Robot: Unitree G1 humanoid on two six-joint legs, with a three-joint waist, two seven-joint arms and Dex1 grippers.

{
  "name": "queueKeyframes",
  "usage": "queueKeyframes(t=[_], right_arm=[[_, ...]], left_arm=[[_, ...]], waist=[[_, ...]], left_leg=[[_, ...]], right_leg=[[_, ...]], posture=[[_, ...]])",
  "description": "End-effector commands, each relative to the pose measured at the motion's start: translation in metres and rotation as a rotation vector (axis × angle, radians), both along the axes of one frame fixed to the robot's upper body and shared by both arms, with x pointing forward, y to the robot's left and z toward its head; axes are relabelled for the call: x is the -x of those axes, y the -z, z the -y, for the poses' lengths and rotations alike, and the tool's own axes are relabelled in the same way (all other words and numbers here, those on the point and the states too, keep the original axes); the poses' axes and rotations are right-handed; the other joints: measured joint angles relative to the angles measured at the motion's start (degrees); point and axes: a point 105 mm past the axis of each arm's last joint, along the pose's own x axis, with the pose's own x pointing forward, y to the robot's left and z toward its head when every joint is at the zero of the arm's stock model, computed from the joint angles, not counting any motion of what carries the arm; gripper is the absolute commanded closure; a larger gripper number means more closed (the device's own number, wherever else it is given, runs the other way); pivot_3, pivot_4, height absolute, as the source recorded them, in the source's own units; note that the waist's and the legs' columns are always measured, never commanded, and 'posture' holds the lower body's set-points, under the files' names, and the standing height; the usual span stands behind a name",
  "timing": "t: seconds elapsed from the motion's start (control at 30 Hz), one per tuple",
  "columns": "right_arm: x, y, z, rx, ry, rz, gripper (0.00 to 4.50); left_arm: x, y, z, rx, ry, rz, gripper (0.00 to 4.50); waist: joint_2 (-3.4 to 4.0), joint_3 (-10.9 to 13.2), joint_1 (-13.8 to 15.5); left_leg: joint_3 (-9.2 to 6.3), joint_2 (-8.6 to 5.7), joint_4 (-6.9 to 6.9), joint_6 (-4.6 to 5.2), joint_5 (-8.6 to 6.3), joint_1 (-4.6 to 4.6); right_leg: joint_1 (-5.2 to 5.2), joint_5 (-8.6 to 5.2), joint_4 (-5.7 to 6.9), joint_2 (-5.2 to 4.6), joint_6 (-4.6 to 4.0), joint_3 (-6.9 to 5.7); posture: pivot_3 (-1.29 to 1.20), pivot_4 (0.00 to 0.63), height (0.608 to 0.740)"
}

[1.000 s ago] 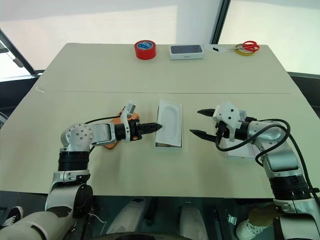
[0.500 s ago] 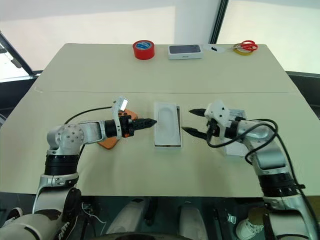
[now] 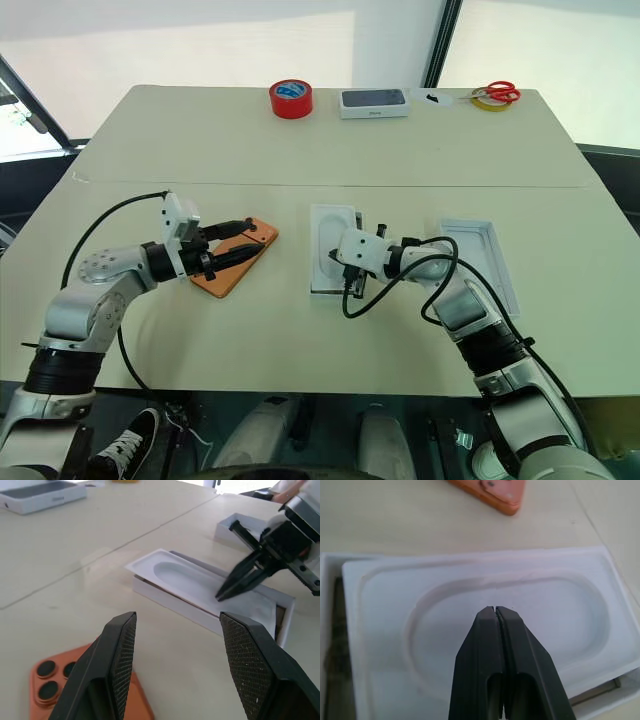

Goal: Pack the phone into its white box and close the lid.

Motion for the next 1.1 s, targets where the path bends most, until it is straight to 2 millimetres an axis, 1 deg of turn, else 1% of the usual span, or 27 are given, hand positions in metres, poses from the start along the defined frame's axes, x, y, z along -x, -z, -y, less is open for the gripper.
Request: queueKeyframes(t=[0.03,0.1,0.3,0.37,0.47,0.6,0.67,0.73,0.8,0.87,0.97,1.0,1.1], right_arm=[[0.018,-0.008,-0.005,0.042,-0.119,-0.023,4.45],[0.023,-0.008,-0.004,0.065,-0.143,-0.053,4.45],[0.024,-0.011,-0.003,0.072,-0.126,-0.103,4.45],[0.023,-0.012,-0.004,0.084,-0.132,-0.069,4.45],[0.016,-0.018,-0.005,0.047,-0.108,-0.04,4.45],[0.001,-0.032,-0.008,-0.007,-0.063,0.035,4.45],[-0.011,-0.041,-0.009,-0.019,-0.032,0.11,4.45],[-0.026,-0.054,-0.012,-0.077,0.025,0.175,4.45],[-0.035,-0.065,-0.02,-0.164,0.069,0.179,4.45],[-0.032,-0.068,-0.033,-0.215,0.054,0.168,4.45],[-0.026,-0.065,-0.063,-0.25,0.032,0.149,4.45],[-0.023,-0.064,-0.073,-0.257,0.017,0.149,4.45],[-0.014,-0.06,-0.099,-0.269,-0.025,0.144,4.45]], left_arm=[[-0.003,-0.008,-0.006,0.015,-0.029,0.037,1.7],[-0.004,-0.006,-0.005,0.007,-0.033,0.048,1.7],[-0.005,-0.005,-0.005,0.008,-0.048,0.057,1.7],[-0.006,-0.008,-0.005,0.022,-0.056,0.062,1.7],[-0.008,-0.01,-0.006,0.027,-0.067,0.062,1.7],[-0.01,-0.012,-0.012,0.045,-0.083,0.043,1.7],[-0.013,-0.013,-0.016,0.053,-0.102,0.032,1.7],[-0.019,-0.012,-0.024,0.076,-0.14,-0.029,1.7],[-0.024,-0.009,-0.034,0.109,-0.18,-0.121,1.7],[-0.025,-0.007,-0.045,0.12,-0.202,-0.189,1.7],[-0.022,-0.005,-0.063,0.171,-0.205,-0.301,1.7],[-0.024,-0.003,-0.071,0.176,-0.227,-0.334,1.7],[-0.03,0.004,-0.092,0.136,-0.292,-0.354,1.7]], waist=[[0.0,0.0,-0.07],[-0.01,0.0,-0.1],[0.0,0.0,-0.13],[0.0,0.0,-0.12],[0.0,0.0,-0.1],[0.0,0.0,-0.13],[0.0,0.0,-0.25],[0.0,0.0,-0.35],[-0.01,0.01,-0.5],[-0.01,0.0,-0.83],[-0.01,0.0,-1.49],[-0.01,0.0,-1.59],[-0.01,0.0,-1.67]], left_leg=[[-0.01,0.0,-0.01,0.0,0.0,0.0],[-0.01,0.01,-0.02,0.0,0.0,0.0],[-0.03,0.01,-0.02,0.0,0.0,0.0],[-0.03,0.01,-0.01,0.0,0.0,0.0],[-0.02,0.01,-0.01,0.0,0.0,0.0],[-0.02,0.01,-0.01,0.0,0.0,0.0],[-0.02,0.01,-0.01,0.0,0.0,0.0],[-0.03,0.02,-0.01,-0.01,0.01,0.0],[-0.04,0.02,-0.01,-0.03,0.03,0.0],[-0.06,0.04,-0.02,-0.06,0.05,0.0],[-0.08,0.05,-0.06,-0.08,0.08,0.0],[-0.08,0.05,-0.06,-0.1,0.1,0.0],[-0.09,0.1,-0.06,-0.19,0.14,0.02]], right_leg=[[-0.01,0.0,0.0,0.01,0.0,0.0],[-0.02,0.0,0.01,0.0,0.01,0.0],[-0.01,0.0,0.02,0.01,0.0,0.0],[-0.01,0.0,0.02,0.0,0.0,0.0],[-0.01,0.0,0.02,0.0,0.01,0.0],[-0.02,0.0,0.04,0.01,0.01,0.0],[-0.02,0.0,0.04,0.02,0.01,0.0],[-0.03,0.0,0.06,0.03,0.01,0.0],[-0.05,0.01,0.11,0.07,0.02,0.0],[-0.08,0.01,0.14,0.11,0.02,0.0],[-0.09,0.01,0.14,0.15,0.02,0.0],[-0.1,0.01,0.16,0.15,0.02,0.0],[-0.13,0.01,0.22,0.24,0.01,0.02]], posture=[[0.0,0.15,0.736],[0.0,0.15,0.736],[0.0,0.15,0.736],[0.0,0.15,0.736],[0.0,0.15,0.736],[0.0,0.15,0.736],[0.0,0.15,0.736],[0.0,0.15,0.736],[0.0,0.15,0.736],[0.0,0.15,0.736],[0.0,0.15,0.736],[0.0,0.15,0.736],[0.0,0.15,0.736]])
